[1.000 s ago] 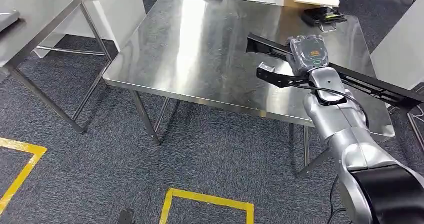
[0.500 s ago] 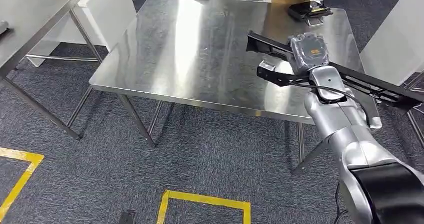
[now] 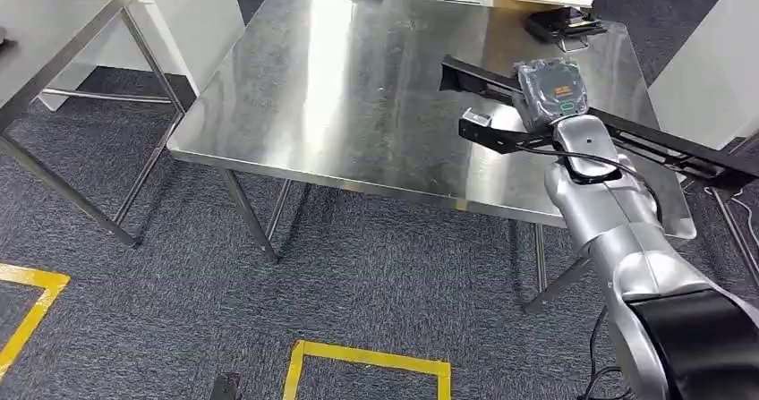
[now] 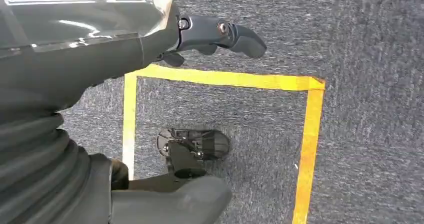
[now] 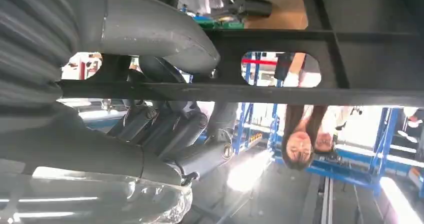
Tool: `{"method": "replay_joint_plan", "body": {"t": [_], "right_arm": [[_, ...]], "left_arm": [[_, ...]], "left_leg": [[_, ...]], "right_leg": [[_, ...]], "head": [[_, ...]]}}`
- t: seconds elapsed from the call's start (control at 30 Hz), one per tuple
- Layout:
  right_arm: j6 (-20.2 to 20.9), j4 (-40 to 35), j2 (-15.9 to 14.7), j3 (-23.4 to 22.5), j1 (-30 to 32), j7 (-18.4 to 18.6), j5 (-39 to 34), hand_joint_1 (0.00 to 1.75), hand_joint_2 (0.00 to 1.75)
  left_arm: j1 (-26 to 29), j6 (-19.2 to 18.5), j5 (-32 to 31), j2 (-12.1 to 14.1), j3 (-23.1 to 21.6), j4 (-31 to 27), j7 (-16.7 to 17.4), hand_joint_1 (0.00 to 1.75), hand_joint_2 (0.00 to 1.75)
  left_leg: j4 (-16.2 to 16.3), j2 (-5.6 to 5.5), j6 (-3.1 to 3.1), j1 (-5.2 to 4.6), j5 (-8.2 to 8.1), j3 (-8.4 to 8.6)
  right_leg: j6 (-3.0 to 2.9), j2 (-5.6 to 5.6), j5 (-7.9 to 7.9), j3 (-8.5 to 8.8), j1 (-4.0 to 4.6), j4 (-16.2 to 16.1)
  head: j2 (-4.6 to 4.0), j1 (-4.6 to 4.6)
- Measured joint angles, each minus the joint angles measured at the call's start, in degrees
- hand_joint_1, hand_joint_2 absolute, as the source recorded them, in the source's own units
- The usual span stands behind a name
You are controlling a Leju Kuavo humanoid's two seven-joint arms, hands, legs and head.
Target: Take the parts from the cabinet and place them on the table.
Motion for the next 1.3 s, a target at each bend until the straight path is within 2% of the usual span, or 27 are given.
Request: {"method": "replay_joint_plan", "body": {"t": [0.03, 0.1, 0.13, 0.17, 0.27, 0.33, 0.37, 0.43, 0.47, 0.5, 0.53, 0.57, 0.6, 0.63, 0.7, 0.77, 0.83, 0.87, 0.93, 0.97, 1.0, 1.03, 1.07, 1.13, 1.17, 1.2, 1.3], "right_arm": [[0.02, 0.00, 0.00, 0.06, 0.03, 0.02, 0.00, 1.73, 1.75], [0.02, 0.00, 0.00, 0.20, -0.01, 0.02, -0.04, 1.73, 1.75], [0.04, 0.02, 0.00, 0.26, -0.03, 0.04, -0.11, 1.73, 1.75], [0.11, 0.02, 0.02, 0.33, -0.19, 0.04, -0.13, 1.73, 1.75], [0.17, 0.09, -0.02, 0.46, -0.19, 0.07, -0.17, 1.73, 1.75], [0.20, 0.07, -0.04, 0.48, -0.47, 0.07, -0.20, 1.73, 1.75], [0.20, 0.09, -0.02, 0.48, -0.62, 0.07, -0.20, 1.73, 1.75], [0.20, 0.09, 0.07, 0.50, -0.73, -0.02, -0.20, 1.73, 1.75], [0.22, 0.09, 0.11, 0.52, -0.62, -0.07, -0.20, 1.73, 1.75], [0.22, 0.11, 0.11, 0.52, -0.51, -0.07, -0.22, 1.73, 1.75], [0.24, 0.11, 0.13, 0.57, -0.45, -0.07, -0.24, 1.73, 1.75], [0.24, 0.11, 0.15, 0.61, -0.43, -0.07, -0.24, 1.73, 1.75], [0.24, 0.11, 0.18, 0.63, -0.46, -0.07, -0.28, 1.73, 1.75], [0.24, 0.11, 0.20, 0.63, -0.55, -0.07, -0.28, 1.73, 1.75], [0.26, 0.13, 0.20, 0.66, -0.85, -0.07, -0.28, 1.73, 1.75], [0.33, 0.13, 0.15, 0.68, -0.81, -0.07, -0.31, 1.73, 1.75], [0.31, 0.09, 0.02, 0.79, -0.94, -0.04, -0.35, 1.73, 1.75], [0.31, 0.09, 0.09, 0.85, -1.25, -0.07, -0.37, 1.73, 1.75], [0.31, 0.22, -0.02, 1.01, -1.15, -0.05, -0.39, 1.73, 1.75], [0.31, 0.37, -0.20, 1.05, -0.84, -0.02, -0.37, 1.73, 1.75], [0.31, 0.52, -0.31, 1.11, -0.54, -0.02, -0.35, 1.73, 1.75], [0.31, 0.57, -0.31, 1.18, -0.32, 0.00, -0.35, 1.73, 1.75], [0.31, 0.57, -0.28, 1.27, -0.30, 0.02, -0.35, 1.73, 1.75], [0.28, 0.57, -0.24, 1.38, -0.56, 0.13, -0.35, 1.73, 1.75], [0.28, 0.66, -0.24, 1.44, -0.69, 0.15, -0.35, 1.73, 1.75], [0.26, 0.72, -0.02, 1.49, -0.82, 0.17, -0.35, 1.73, 1.75], [0.26, 0.72, -0.04, 1.46, -0.77, 0.20, -0.26, 1.73, 1.75]], "left_arm": [[0.00, 0.00, 0.00, 0.00, 0.00, 0.00, 0.00, 0.00, 1.75], [-0.02, -0.02, 0.00, 0.00, 0.00, 0.00, -0.02, 0.00, 1.75], [-0.02, -0.02, 0.00, 0.00, 0.00, 0.00, -0.04, 0.00, 1.75], [-0.05, -0.04, 0.02, 0.00, 0.00, 0.00, -0.06, 0.00, 1.75], [0.04, -0.09, 0.09, 0.00, 0.00, 0.00, -0.13, 0.00, 1.75], [0.04, -0.09, 0.09, 0.15, 0.00, 0.00, -0.26, 0.00, 1.75], [0.01, -0.09, 0.09, 0.15, 0.00, 0.00, -0.33, 0.00, 1.75], [0.05, -0.15, 0.09, 0.17, 0.00, 0.00, -0.33, 0.00, 1.75], [0.09, -0.15, 0.11, 0.15, 0.00, 0.00, -0.33, 0.00, 1.75], [0.11, -0.15, 0.09, 0.15, 0.00, 0.00, -0.33, 0.00, 1.75], [0.12, -0.15, 0.09, 0.15, 0.00, 0.00, -0.33, 0.00, 1.75], [0.12, -0.15, 0.09, 0.18, 0.00, 0.00, -0.33, 0.00, 1.75], [0.12, -0.15, 0.09, 0.20, 0.00, 0.00, -0.33, 0.00, 1.75], [0.12, -0.15, 0.09, 0.24, 0.00, 0.00, -0.33, 0.00, 1.75], [0.01, -0.15, 0.09, 0.28, 0.00, 0.00, -0.42, 0.00, 1.75], [0.08, -0.15, 0.11, 0.26, 0.00, 0.00, -0.42, 0.00, 1.75], [0.09, -0.24, 0.11, 0.26, 0.02, -0.02, -0.48, 0.00, 1.75], [0.01, -0.35, 0.11, 0.24, 0.02, -0.02, -0.52, 0.00, 1.75], [-0.09, -0.37, 0.13, 0.24, 0.02, -0.02, -0.48, 0.00, 1.75], [-0.04, -0.37, 0.11, 0.22, 0.02, -0.02, -0.48, 0.00, 1.75], [0.10, -0.35, 0.13, 0.18, 0.02, 0.00, -0.44, 0.00, 1.75], [0.21, -0.35, 0.13, 0.15, 0.02, 0.00, -0.44, 0.00, 1.75], [0.22, -0.33, 0.13, 0.13, 0.02, 0.00, -0.39, 0.00, 1.75], [0.17, -0.04, 0.15, -0.02, 0.02, 0.00, -0.33, 0.00, 1.75], [0.15, 0.02, 0.15, -0.02, 0.02, 0.00, -0.31, 0.00, 1.75], [0.12, 0.04, 0.15, -0.09, 0.02, 0.00, -0.26, 0.00, 1.75], [0.16, 0.18, 0.17, -0.15, 0.02, 0.00, -0.22, 0.00, 1.75]], "left_leg": [[0.08, -0.04, -0.06, -0.06, -0.13, 0.09], [0.46, -0.07, -0.37, -0.07, -0.70, 0.53], [0.81, -0.08, -0.68, -0.17, -1.11, 0.52], [1.20, -0.12, -1.09, -0.54, -1.48, 0.31], [1.13, -0.06, -1.34, -0.43, -1.55, 0.30], [2.70, -0.08, -2.37, -0.29, -2.74, -0.51], [5.63, -0.10, -2.86, 0.01, -4.33, -1.80], [14.67, -0.08, -3.47, 0.53, -7.93, -6.50], [18.43, -0.07, -3.65, 0.67, -8.78, -8.81], [19.41, -0.07, -3.74, 0.82, -8.13, -9.86], [17.55, -0.06, -3.70, 0.97, -6.28, -9.50], [13.70, -0.05, -3.54, 1.07, -3.57, -7.89], [7.73, -0.07, -3.23, 1.06, -0.26, -5.17], [2.85, -0.14, -2.82, 1.02, 1.79, -2.99], [1.37, -0.14, -2.44, 0.47, 0.13, -1.36], [1.61, -0.10, -1.93, 0.21, -0.19, -1.45], [0.15, -0.02, -1.32, 0.62, 0.18, -0.26], [-0.21, -0.03, -0.66, 0.48, 0.10, 0.05], [-0.21, -0.01, -0.05, 0.39, -0.29, 0.35], [-0.19, -0.13, 0.07, 0.36, -0.55, 0.57], [-0.17, -0.26, 0.01, 0.33, -0.83, 0.90], [-0.16, -0.32, -0.06, 0.31, -1.16, 1.31], [-0.09, -0.35, -0.21, 0.32, -1.54, 1.79], [0.31, -0.37, -0.69, 0.35, -2.60, 2.77], [0.71, -0.36, -1.12, -0.06, -3.20, 2.83], [0.95, -0.41, -1.34, -0.17, -3.50, 2.71], [0.75, -0.16, -2.04, -0.02, -3.99, 3.02]], "right_leg": [[0.49, -0.01, 1.49, 0.89, 0.00, -2.51], [1.43, -0.27, 6.32, 5.91, -0.01, -13.25], [1.26, -0.81, 7.49, 7.67, -0.01, -17.50], [0.78, -0.63, 7.55, 8.40, 0.54, -17.50], [-0.01, -0.44, 7.51, 8.09, 0.38, -17.48], [-0.71, -0.35, 7.49, 8.72, -0.36, -17.78], [-0.99, -0.34, 7.33, 8.89, -0.43, -17.76], [-1.36, -0.21, 7.06, 9.09, -0.36, -17.74], [-1.52, -0.18, 6.91, 9.25, -0.35, -17.73], [-1.68, -0.13, 6.75, 9.50, -0.36, -17.73], [-1.61, 0.00, 6.49, 9.85, -0.37, -17.73], [-1.47, 0.10, 6.15, 10.32, -0.38, -17.74], [-1.30, 0.18, 5.77, 10.93, -0.40, -17.76], [-1.11, 0.22, 5.43, 11.41, -0.40, -17.78], [-0.54, 0.34, 5.13, 11.27, 0.05, -17.84], [-0.05, 0.33, 5.09, 11.32, -0.11, -18.28], [0.56, 0.02, 4.35, 11.05, 0.21, -17.64], [0.21, -0.08, 3.27, 9.70, 0.30, -15.09], [-0.48, -0.08, 0.41, 4.53, 0.18, -5.96], [-0.45, -0.07, -0.57, 1.80, 0.21, -1.68], [-0.07, -0.08, -0.40, 0.09, 0.22, 0.36], [0.46, -0.09, 0.96, 0.04, 0.19, -0.83], [1.11, -0.12, 3.21, 1.25, 0.17, -4.29], [2.26, -0.54, 8.87, 5.73, -0.12, -15.26], [1.95, -0.95, 9.13, 7.12, 0.00, -17.75], [1.16, -0.63, 8.97, 7.51, 0.26, -17.87], [0.09, -0.47, 8.39, 7.52, 0.42, -17.90]], "head": [[0.00, 0.02], [0.00, 0.02], [0.00, 0.09], [0.00, -0.02], [0.00, 0.02], [0.00, -0.09], [0.00, -0.39], [0.00, -0.35], [0.00, -0.37], [0.00, -0.35], [0.00, -0.40], [0.00, -0.37], [0.00, -0.39], [0.00, -0.37], [0.00, -0.22], [0.00, -0.31], [0.00, -0.15], [-0.02, -0.20], [0.00, -0.22], [0.00, -0.09], [0.00, -0.07], [0.00, -0.15], [0.00, -0.09], [0.00, -0.07], [0.00, 0.00], [0.00, -0.09], [0.00, -0.09]]}}
